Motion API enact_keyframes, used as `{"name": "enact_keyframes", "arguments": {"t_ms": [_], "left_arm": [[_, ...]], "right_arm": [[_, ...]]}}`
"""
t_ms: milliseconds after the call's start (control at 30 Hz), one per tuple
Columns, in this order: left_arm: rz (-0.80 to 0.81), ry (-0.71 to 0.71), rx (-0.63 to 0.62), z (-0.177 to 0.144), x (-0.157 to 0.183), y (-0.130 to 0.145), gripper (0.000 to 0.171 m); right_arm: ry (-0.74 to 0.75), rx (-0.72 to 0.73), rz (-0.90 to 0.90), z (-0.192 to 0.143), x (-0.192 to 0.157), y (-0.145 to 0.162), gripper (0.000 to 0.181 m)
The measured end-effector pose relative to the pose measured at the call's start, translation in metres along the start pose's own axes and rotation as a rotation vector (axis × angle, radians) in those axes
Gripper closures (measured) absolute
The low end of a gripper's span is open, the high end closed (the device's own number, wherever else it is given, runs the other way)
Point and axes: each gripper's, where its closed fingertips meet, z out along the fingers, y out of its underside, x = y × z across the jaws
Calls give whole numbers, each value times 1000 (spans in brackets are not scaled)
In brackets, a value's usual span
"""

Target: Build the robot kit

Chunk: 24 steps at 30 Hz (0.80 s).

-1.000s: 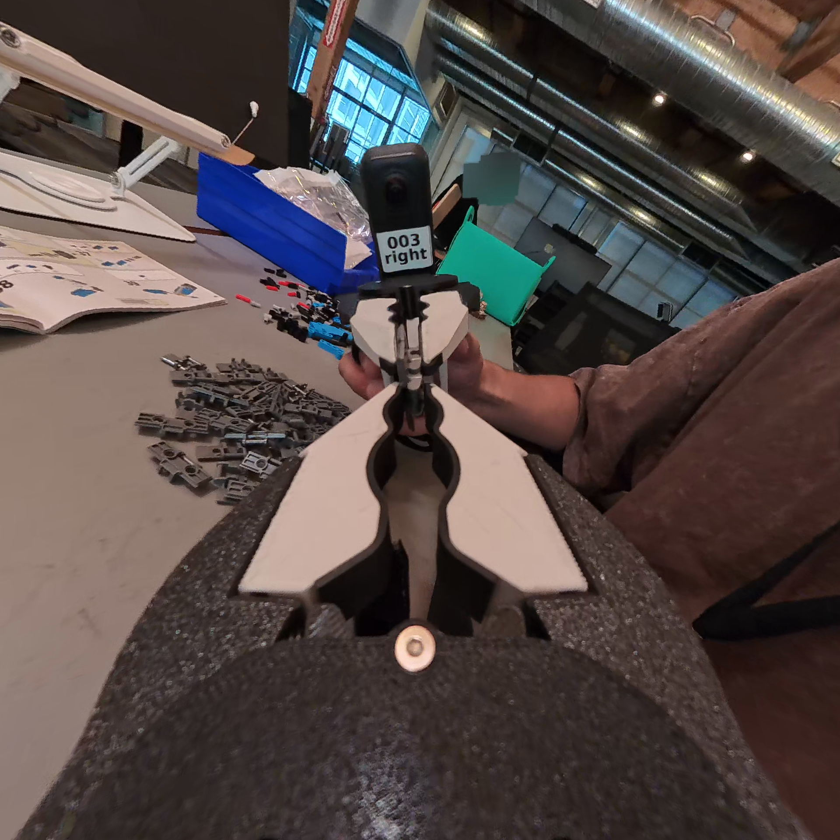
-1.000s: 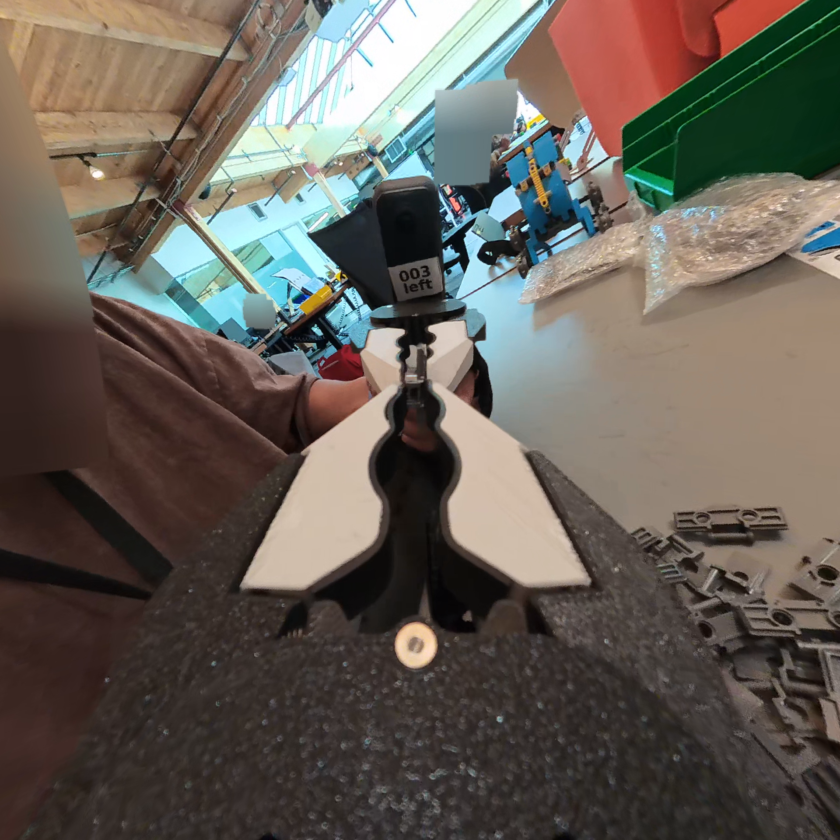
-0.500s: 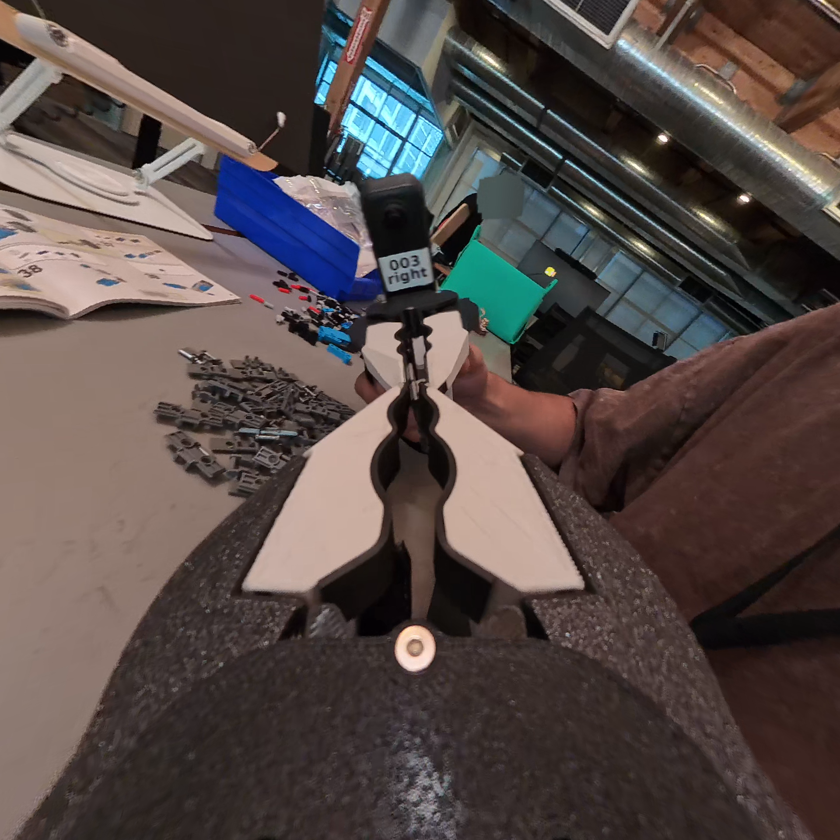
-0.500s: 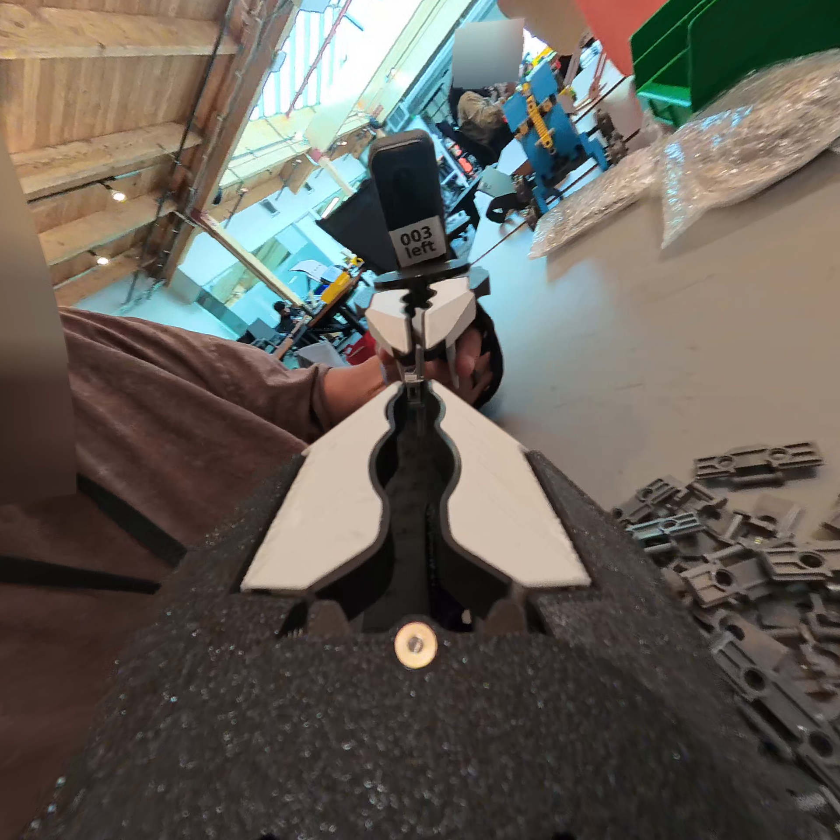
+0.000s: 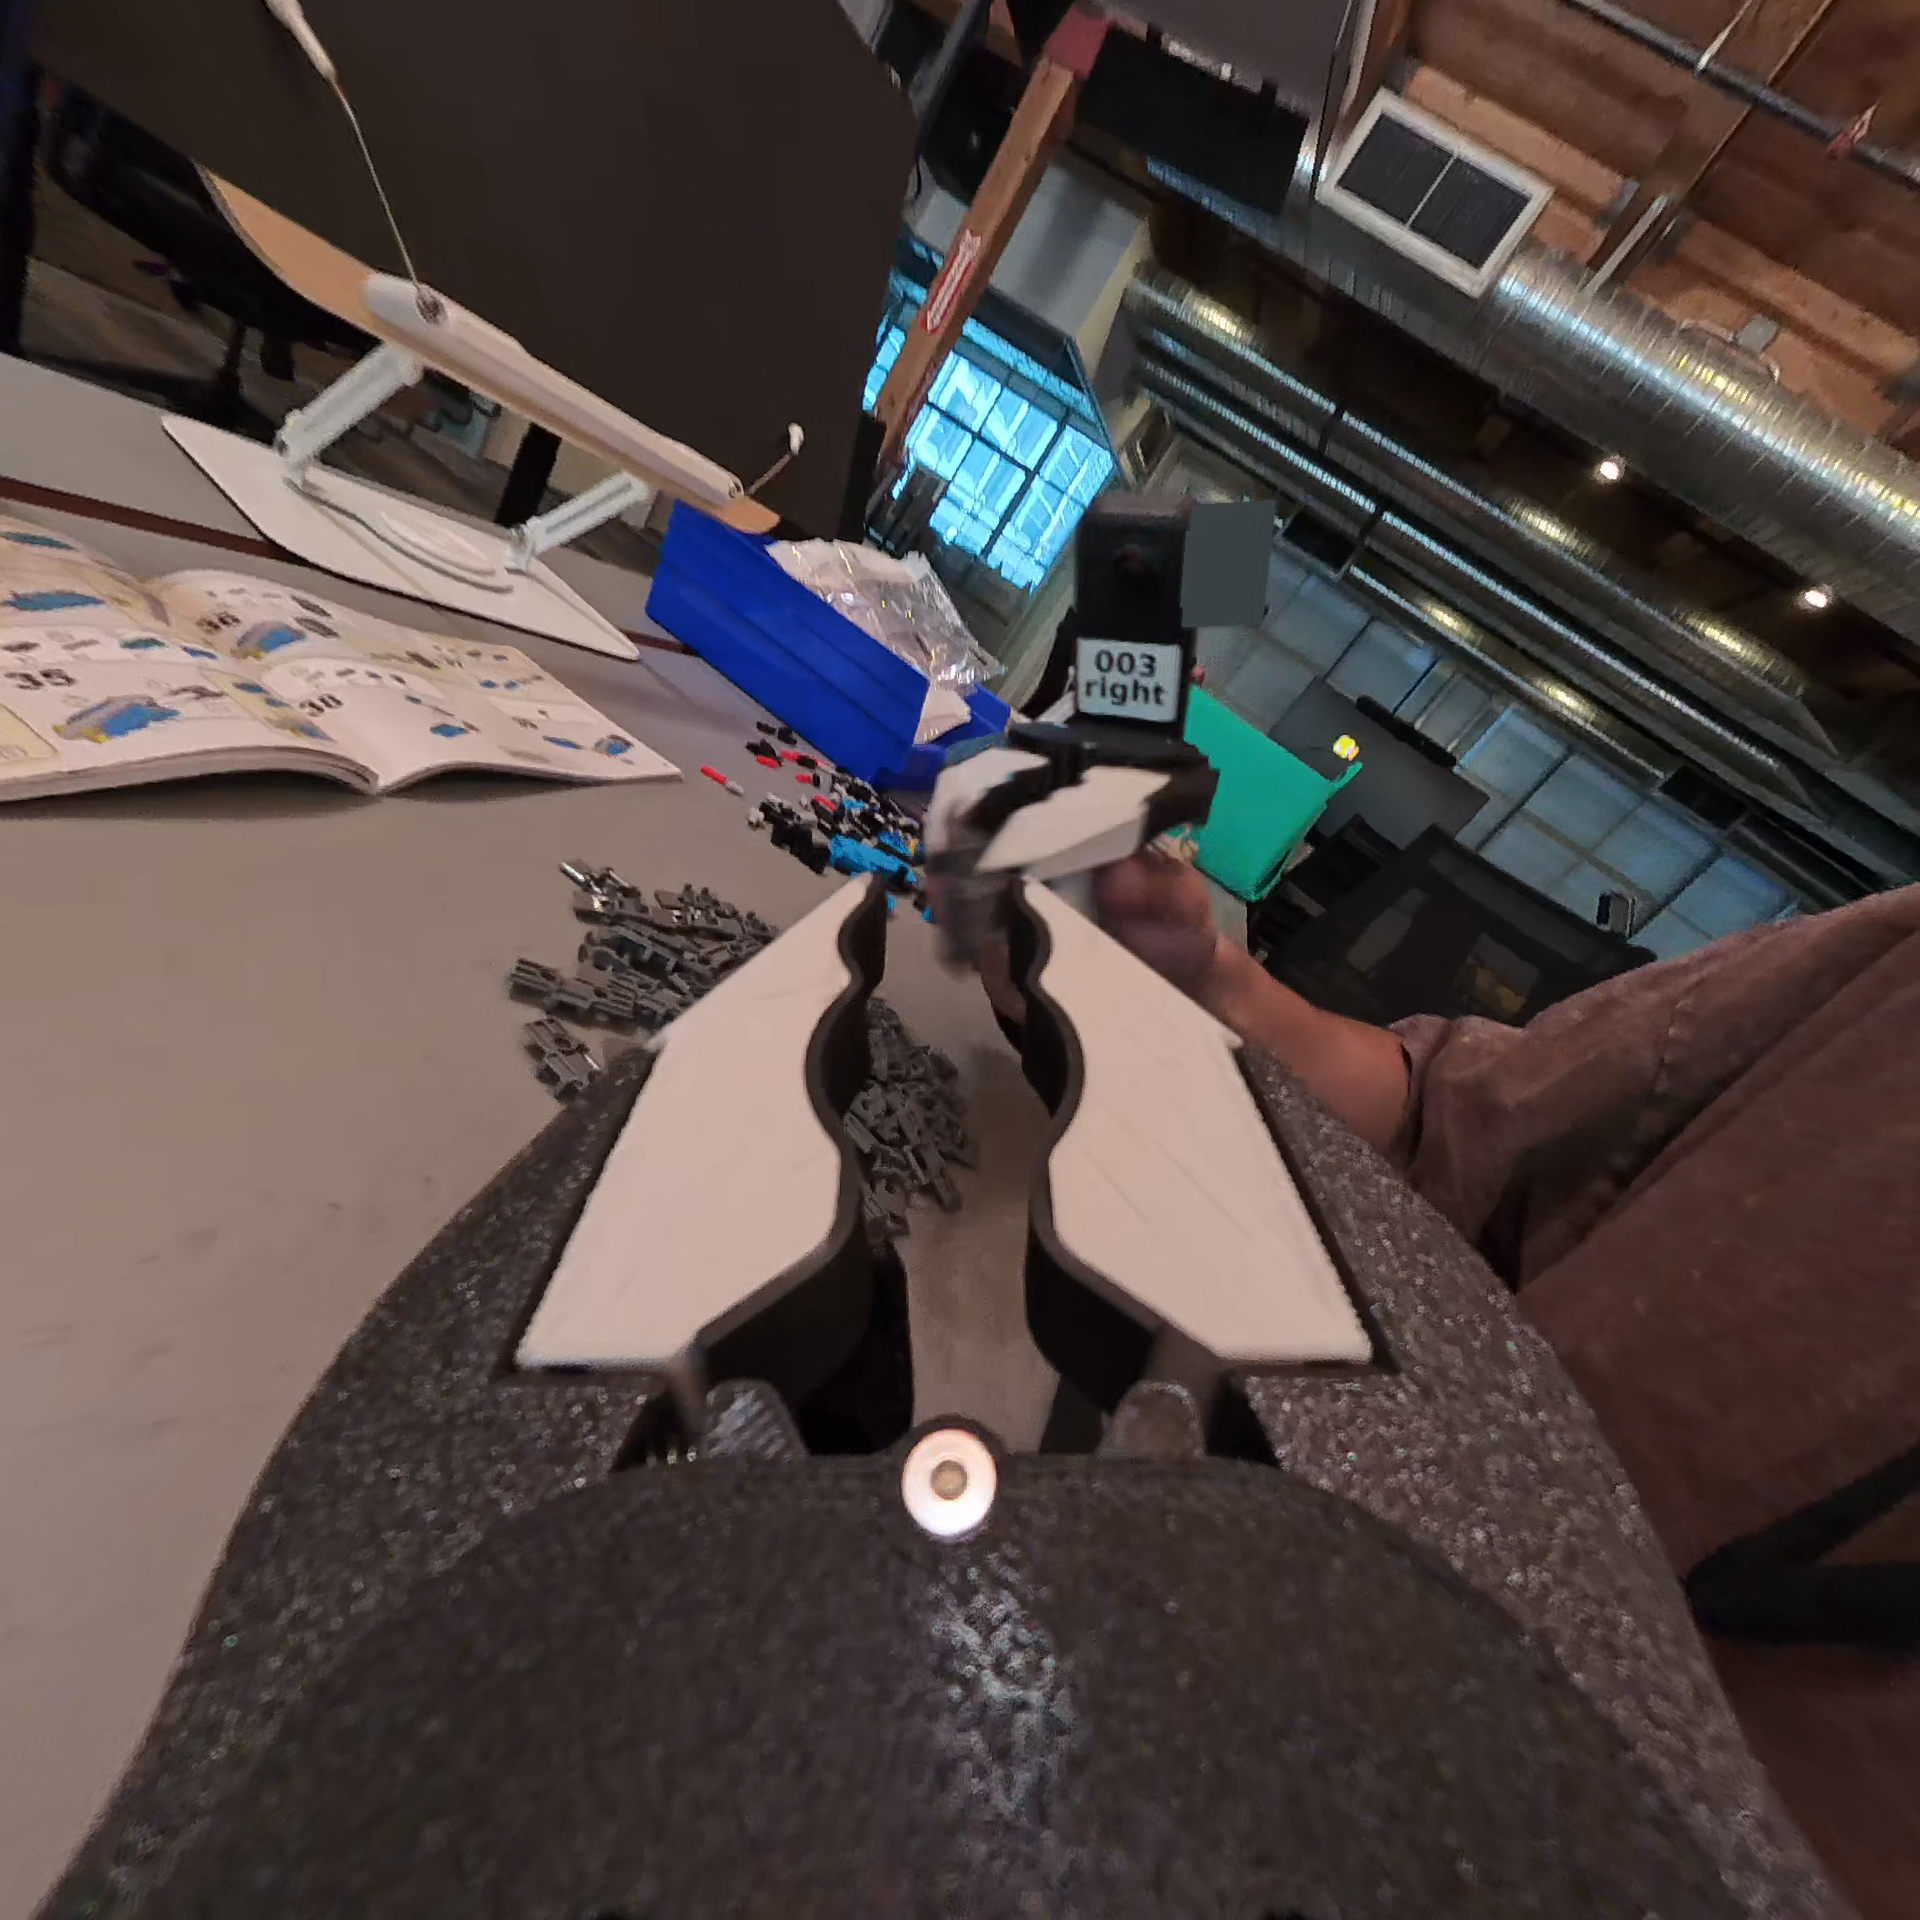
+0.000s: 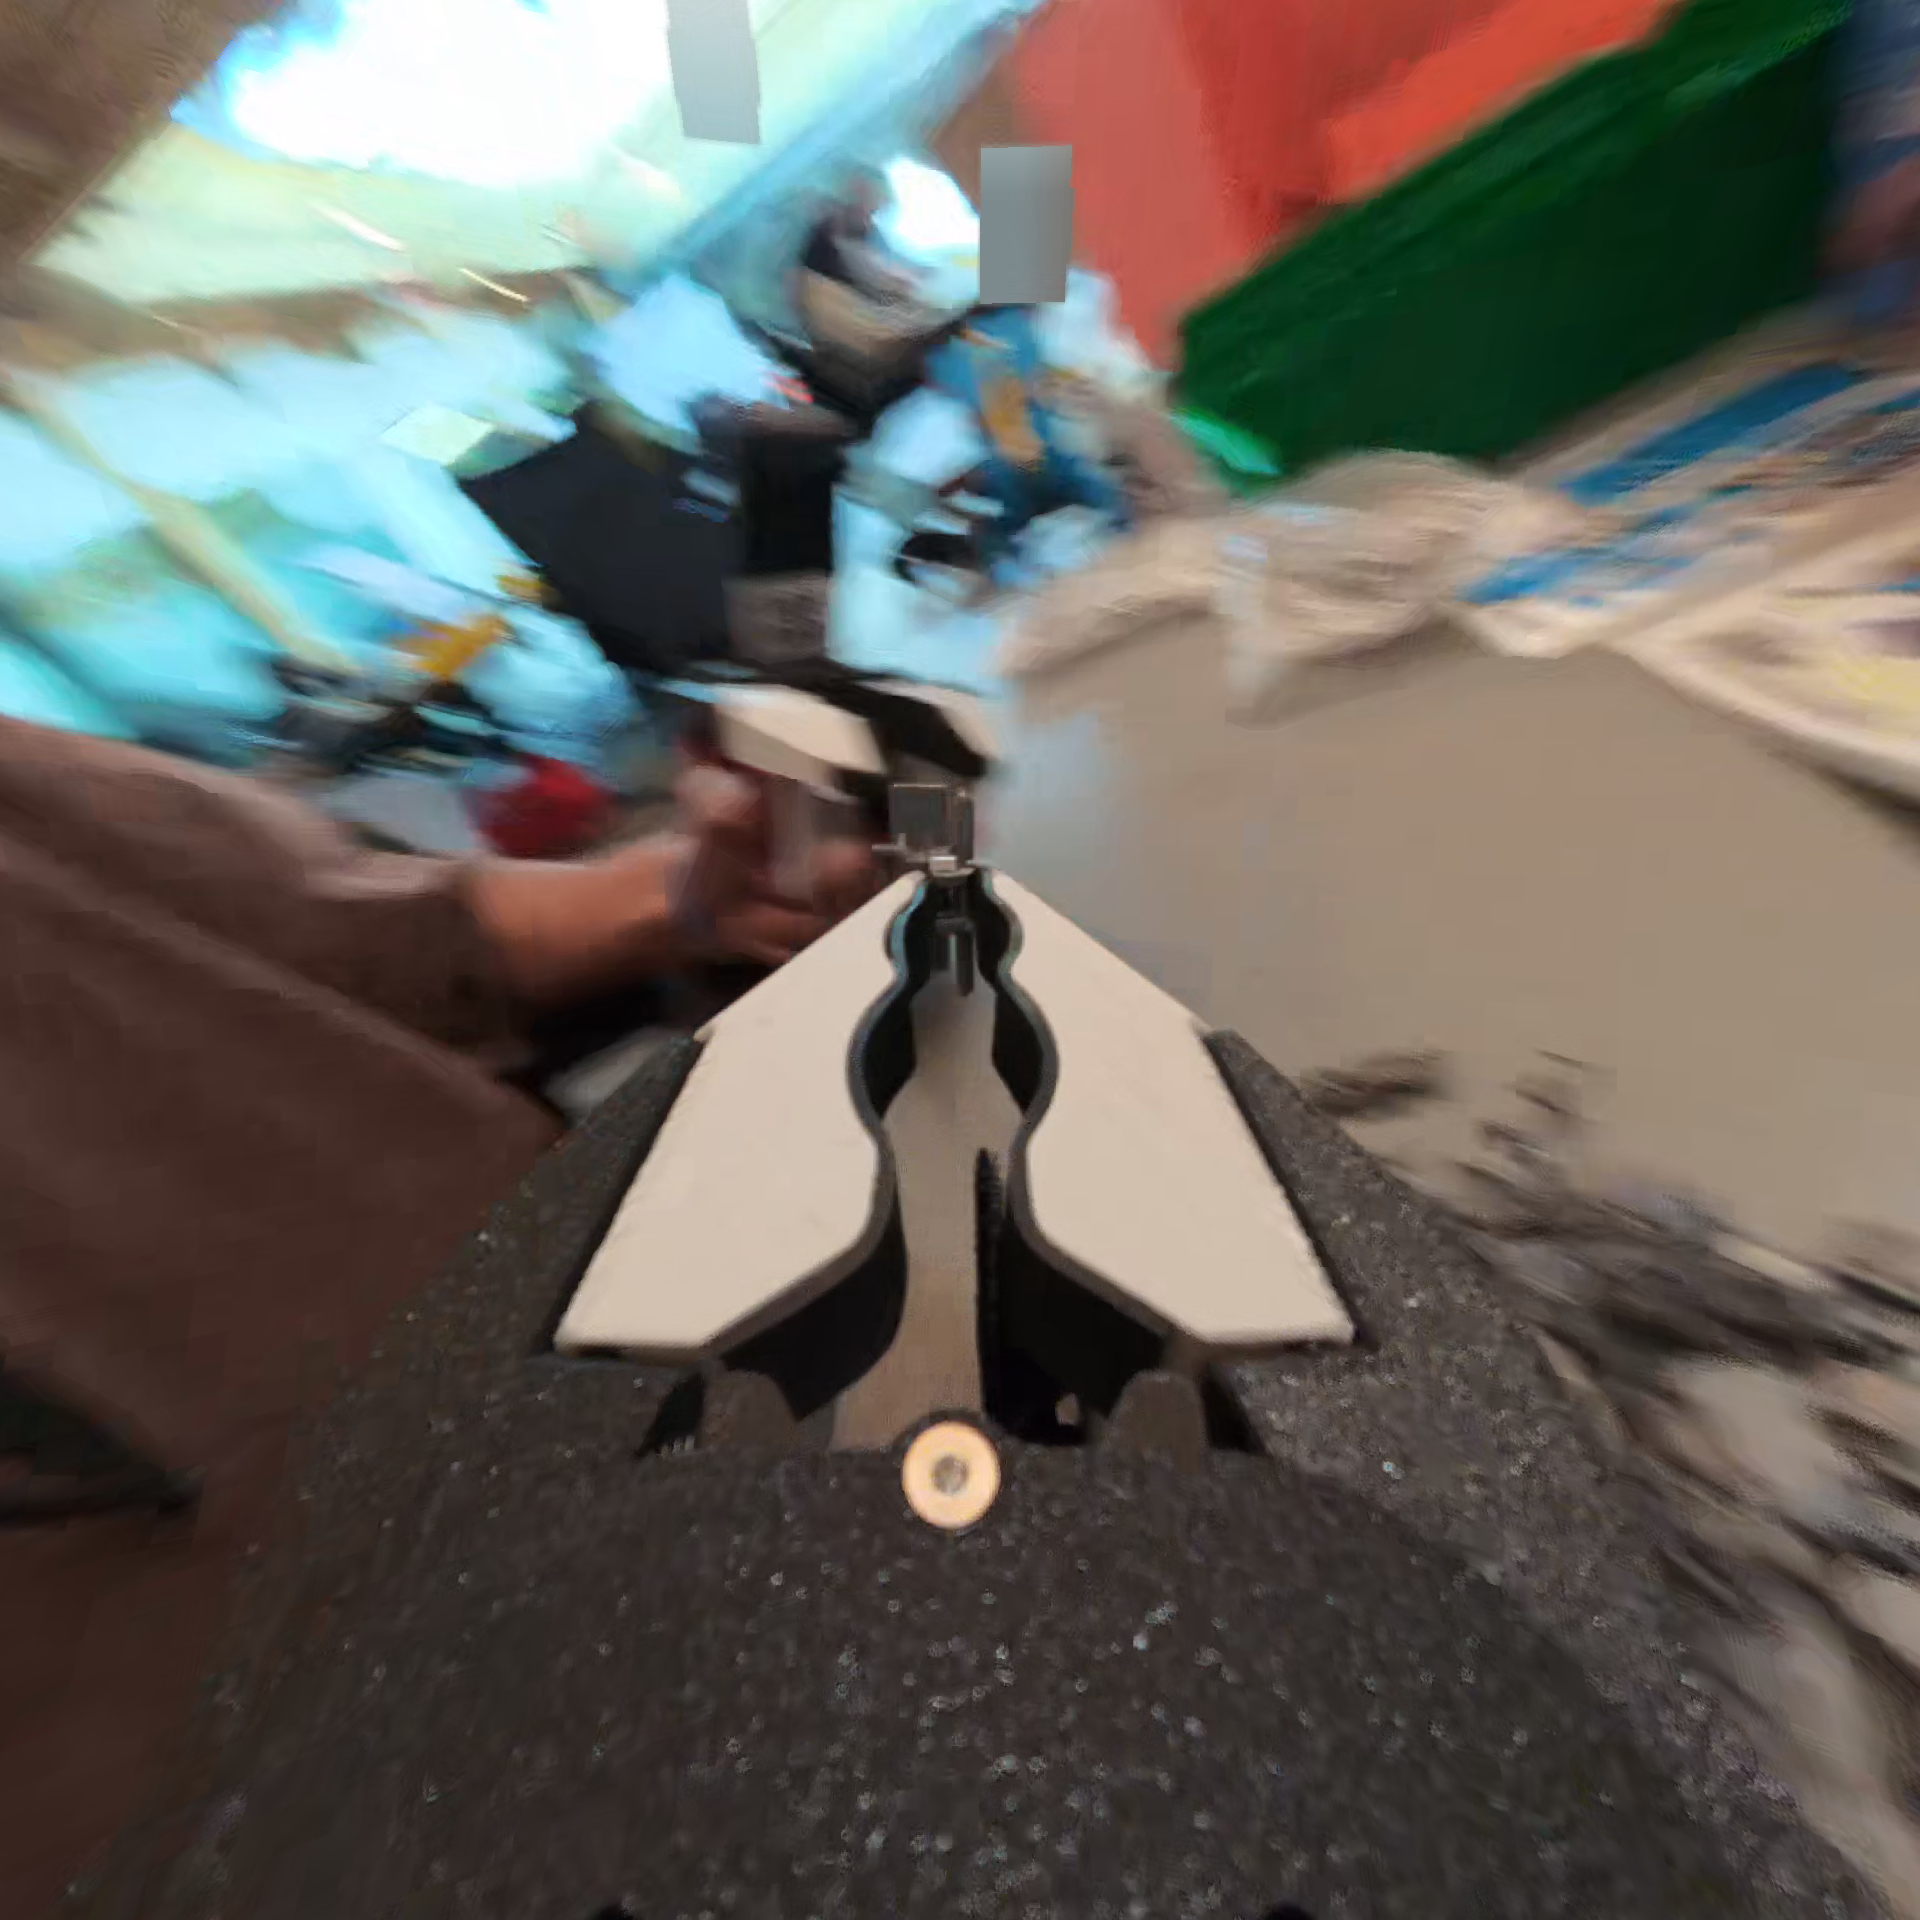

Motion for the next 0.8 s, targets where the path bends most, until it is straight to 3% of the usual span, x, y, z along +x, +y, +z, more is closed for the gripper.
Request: {"name": "enact_keyframes", "arguments": {"t_ms": [33,67,133,167,267,500,667,800], "left_arm": [[3,-4,18,-2,0,-3,149],[6,-7,31,-3,0,-5,149],[16,-9,38,-4,1,-5,149],[24,-6,35,-4,3,-5,149],[57,5,-10,0,7,0,149],[348,39,-438,7,22,21,154],[506,101,-787,11,29,52,154],[592,106,-924,12,28,58,169]], "right_arm": [[128,-67,-107,-2,17,8,174],[133,-110,-189,-2,15,13,174],[28,-41,-99,-2,-4,2,174],[49,-47,-79,-2,0,1,175],[73,-100,-181,-1,-2,9,174],[102,-282,-474,3,-11,36,174],[53,-312,-498,1,-21,40,173],[30,-325,-513,-1,-27,43,174]]}}
